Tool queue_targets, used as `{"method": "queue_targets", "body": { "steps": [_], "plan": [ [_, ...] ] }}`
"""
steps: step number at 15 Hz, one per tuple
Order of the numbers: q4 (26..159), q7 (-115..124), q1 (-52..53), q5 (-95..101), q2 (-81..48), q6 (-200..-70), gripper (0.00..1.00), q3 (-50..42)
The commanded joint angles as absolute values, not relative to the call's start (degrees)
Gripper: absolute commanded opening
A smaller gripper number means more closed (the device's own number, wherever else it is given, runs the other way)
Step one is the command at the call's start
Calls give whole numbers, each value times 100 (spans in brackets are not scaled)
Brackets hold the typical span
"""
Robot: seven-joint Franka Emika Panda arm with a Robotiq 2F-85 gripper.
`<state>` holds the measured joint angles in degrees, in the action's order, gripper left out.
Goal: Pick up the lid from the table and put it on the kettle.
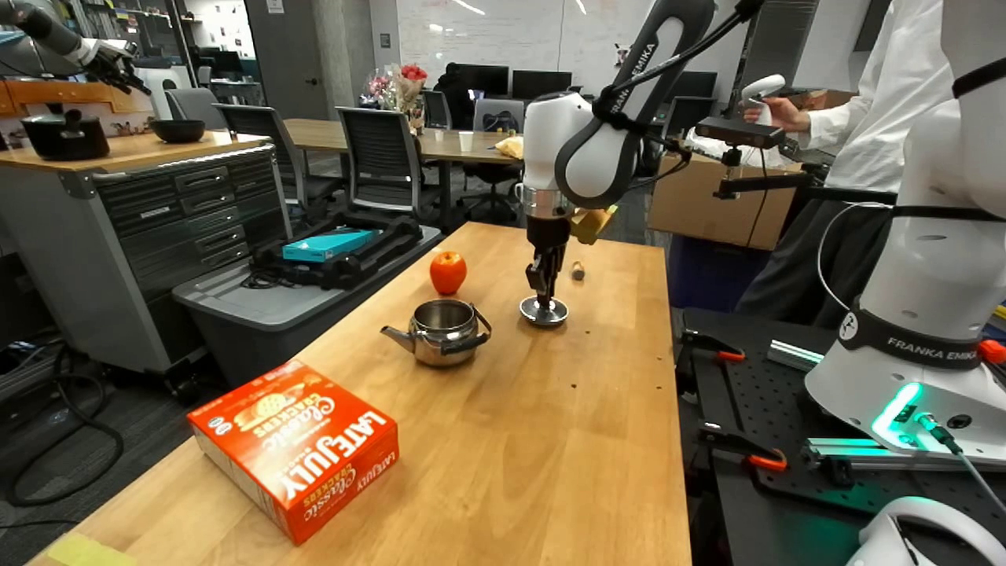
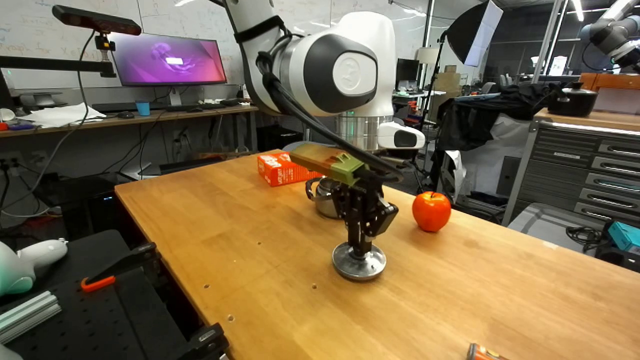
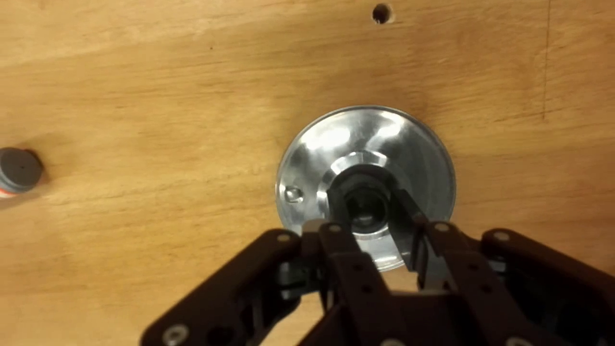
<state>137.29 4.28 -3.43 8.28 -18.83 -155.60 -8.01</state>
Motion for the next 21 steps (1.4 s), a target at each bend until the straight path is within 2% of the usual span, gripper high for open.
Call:
{"method": "queue_targets", "body": {
  "steps": [1,14,21],
  "plan": [
    [13792,557,-192,980,-1445,-15504,7,-897],
    [13194,846,166,1499,-602,-14082,7,-537],
    [12448,648,276,1330,-785,-13671,7,-57]
  ]
}}
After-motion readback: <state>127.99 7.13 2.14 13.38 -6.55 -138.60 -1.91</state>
